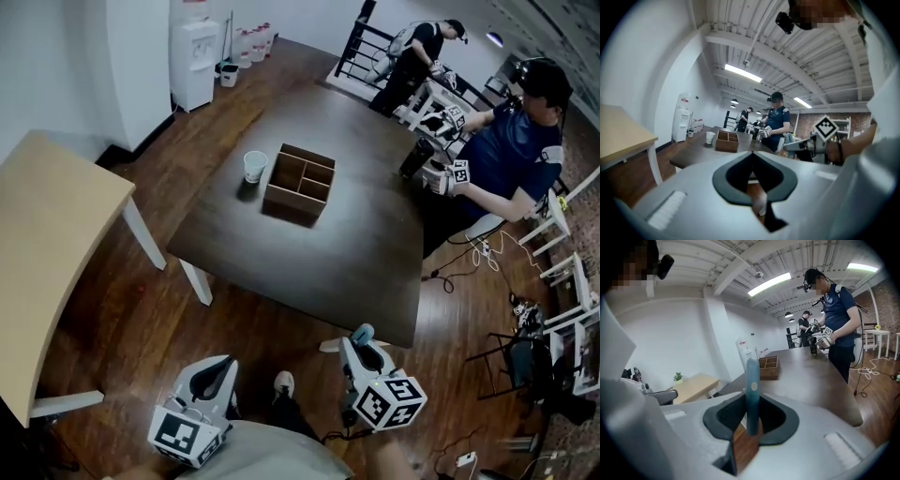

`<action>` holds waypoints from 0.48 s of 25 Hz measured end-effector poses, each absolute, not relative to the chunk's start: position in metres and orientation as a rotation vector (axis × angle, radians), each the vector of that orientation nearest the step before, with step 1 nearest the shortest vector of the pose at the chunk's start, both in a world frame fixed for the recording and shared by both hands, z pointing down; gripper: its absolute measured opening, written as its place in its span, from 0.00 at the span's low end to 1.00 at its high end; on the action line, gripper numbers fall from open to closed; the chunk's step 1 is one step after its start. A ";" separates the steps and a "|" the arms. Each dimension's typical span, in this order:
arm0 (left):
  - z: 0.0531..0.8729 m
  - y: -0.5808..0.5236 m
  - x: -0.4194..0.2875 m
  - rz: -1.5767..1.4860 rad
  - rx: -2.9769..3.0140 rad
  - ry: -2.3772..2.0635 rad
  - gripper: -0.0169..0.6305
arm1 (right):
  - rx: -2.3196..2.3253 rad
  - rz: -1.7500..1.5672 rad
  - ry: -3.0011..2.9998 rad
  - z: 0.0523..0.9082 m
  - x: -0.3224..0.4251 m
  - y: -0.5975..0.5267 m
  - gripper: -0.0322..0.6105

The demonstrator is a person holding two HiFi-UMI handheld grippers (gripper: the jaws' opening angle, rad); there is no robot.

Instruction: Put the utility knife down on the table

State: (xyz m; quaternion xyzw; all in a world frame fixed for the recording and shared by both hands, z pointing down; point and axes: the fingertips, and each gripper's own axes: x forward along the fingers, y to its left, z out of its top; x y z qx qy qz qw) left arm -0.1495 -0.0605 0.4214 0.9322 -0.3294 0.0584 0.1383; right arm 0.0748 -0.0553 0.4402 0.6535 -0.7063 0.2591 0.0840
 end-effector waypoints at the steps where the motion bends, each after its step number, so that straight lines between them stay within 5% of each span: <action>1: 0.424 -0.066 -0.154 0.173 2.679 -0.980 0.03 | 1.931 0.787 -2.088 0.451 0.082 -0.071 0.17; 12: 0.422 -0.138 -0.170 0.261 2.475 -1.396 0.03 | 1.522 0.925 -1.807 0.602 0.147 -0.224 0.17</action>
